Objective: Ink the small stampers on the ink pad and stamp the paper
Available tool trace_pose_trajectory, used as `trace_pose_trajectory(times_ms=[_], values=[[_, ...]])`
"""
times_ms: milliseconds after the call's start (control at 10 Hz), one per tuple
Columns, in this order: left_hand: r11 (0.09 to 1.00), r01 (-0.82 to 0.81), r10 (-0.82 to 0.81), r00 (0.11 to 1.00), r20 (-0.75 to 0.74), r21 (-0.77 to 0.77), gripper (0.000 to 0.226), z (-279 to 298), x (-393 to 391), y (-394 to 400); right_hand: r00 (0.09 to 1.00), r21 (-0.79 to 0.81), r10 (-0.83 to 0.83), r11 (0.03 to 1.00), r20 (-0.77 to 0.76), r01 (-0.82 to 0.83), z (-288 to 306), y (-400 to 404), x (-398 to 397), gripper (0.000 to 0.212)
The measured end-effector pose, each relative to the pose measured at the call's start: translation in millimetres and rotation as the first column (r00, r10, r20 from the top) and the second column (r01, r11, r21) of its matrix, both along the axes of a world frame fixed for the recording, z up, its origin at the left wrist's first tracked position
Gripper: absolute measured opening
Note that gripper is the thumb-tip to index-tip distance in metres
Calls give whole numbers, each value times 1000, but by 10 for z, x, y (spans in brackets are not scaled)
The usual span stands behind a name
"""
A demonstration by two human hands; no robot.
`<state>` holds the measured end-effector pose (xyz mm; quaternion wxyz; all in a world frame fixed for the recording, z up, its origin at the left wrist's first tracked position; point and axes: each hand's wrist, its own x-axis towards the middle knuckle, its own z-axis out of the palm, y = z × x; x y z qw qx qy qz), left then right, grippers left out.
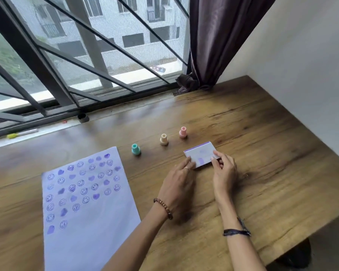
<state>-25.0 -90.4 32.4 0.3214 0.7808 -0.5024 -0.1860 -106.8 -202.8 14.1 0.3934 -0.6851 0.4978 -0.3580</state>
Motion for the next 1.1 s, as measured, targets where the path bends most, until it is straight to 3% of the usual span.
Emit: trace_pose_trajectory(times_ms=[200, 300, 400, 500, 600, 700, 1000, 1100], values=[[999, -47, 47, 996, -72, 8, 52, 28, 51, 401, 996, 86, -18, 996, 86, 11, 45, 464, 25, 36], [991, -134, 131, 985, -113, -19, 48, 53, 49, 795, 997, 11, 59, 998, 44, -60, 32, 1004, 110, 41], [960, -280, 278, 958, -70, -20, 42, 20, 58, 1286, 957, -64, 288, 955, -43, -290, 17, 1542, 203, 44], [898, -440, 440, 898, 13, -8, 38, -21, 65, 1852, 827, -118, 499, 834, -257, -540, 7, 1892, 284, 42], [836, -549, 547, 834, 70, 12, 37, -60, 100, 2361, 690, -108, 567, 733, -450, -672, -14, 2007, 330, 41], [862, -494, 480, 867, 134, 110, 46, -134, 126, 2631, 636, -106, 569, 696, -521, -710, -58, 1995, 315, 40], [903, -415, 396, 904, 164, 110, 51, -258, 194, 2636, 667, -110, 544, 728, -509, -677, -13, 1970, 285, 40], [904, -405, 381, 909, 168, 138, 50, -260, 203, 2641, 709, -201, 504, 727, -493, -657, 28, 2041, 292, 38]])
